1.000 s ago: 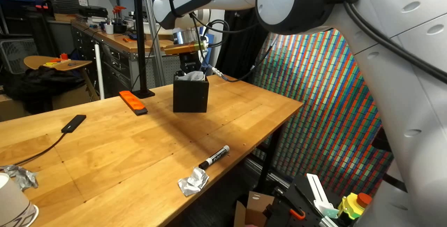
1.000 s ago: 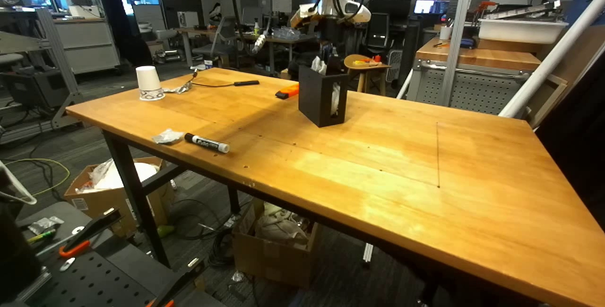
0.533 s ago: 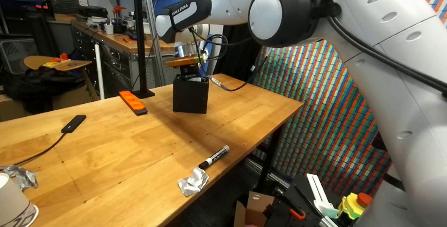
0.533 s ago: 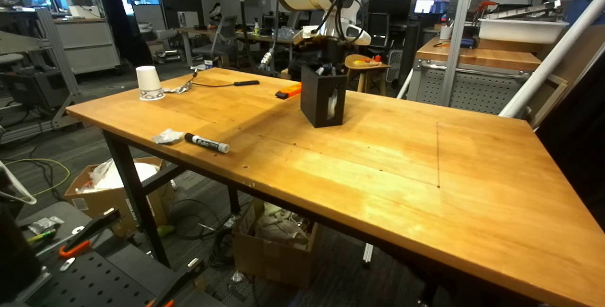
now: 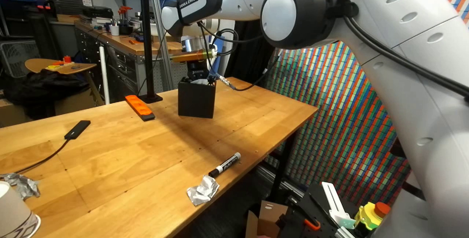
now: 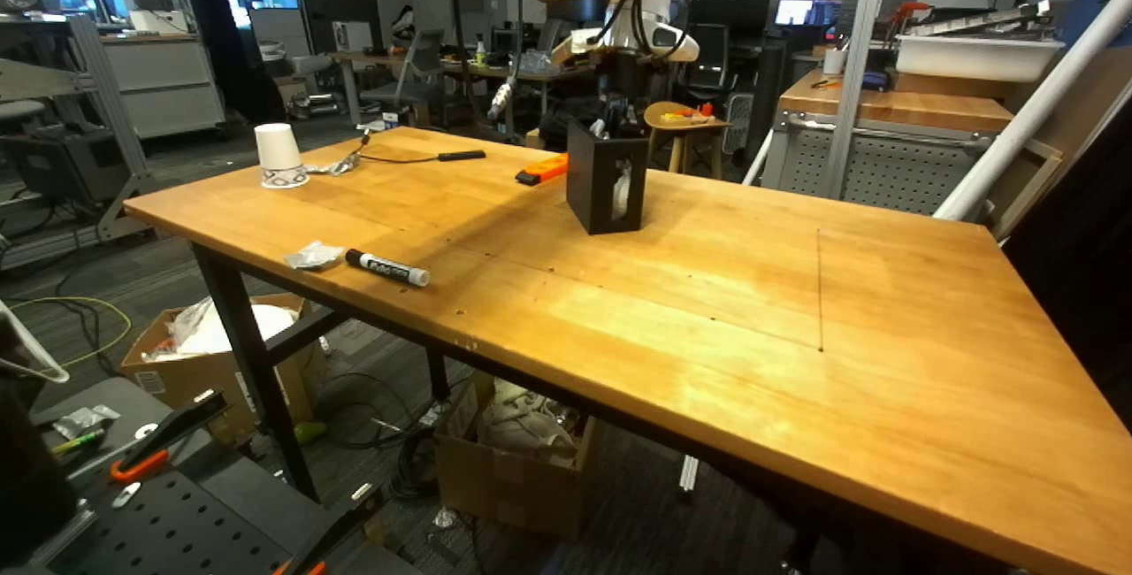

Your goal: Pick up the cloth from the table and put it in the box

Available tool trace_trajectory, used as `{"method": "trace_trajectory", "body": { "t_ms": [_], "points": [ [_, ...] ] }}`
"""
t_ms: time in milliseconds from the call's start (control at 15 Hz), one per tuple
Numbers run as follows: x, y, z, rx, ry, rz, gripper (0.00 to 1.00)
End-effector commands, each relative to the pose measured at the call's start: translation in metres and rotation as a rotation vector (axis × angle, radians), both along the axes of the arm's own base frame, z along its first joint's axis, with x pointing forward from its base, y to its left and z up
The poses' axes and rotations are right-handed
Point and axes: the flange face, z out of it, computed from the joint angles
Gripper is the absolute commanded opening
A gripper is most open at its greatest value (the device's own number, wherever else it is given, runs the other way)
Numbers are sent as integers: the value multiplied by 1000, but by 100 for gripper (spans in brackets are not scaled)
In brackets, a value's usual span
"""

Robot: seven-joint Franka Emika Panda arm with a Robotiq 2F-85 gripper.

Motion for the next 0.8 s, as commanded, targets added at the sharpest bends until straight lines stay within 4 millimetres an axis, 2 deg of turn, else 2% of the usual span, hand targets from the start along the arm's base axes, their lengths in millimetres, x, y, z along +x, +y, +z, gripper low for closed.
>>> {"method": "trace_trajectory", "body": {
  "t_ms": [0,67,133,200,467,600,733],
  "points": [
    [6,-1,48,-42,-60,9,36],
    [7,0,57,-51,-74,9,45],
    [8,1,64,-56,-91,7,37],
    [8,0,72,-57,-101,8,18],
    [9,3,88,-61,-135,10,1],
    [7,4,92,-57,-143,8,0],
    [5,7,97,-56,-148,4,3]
  ]
}}
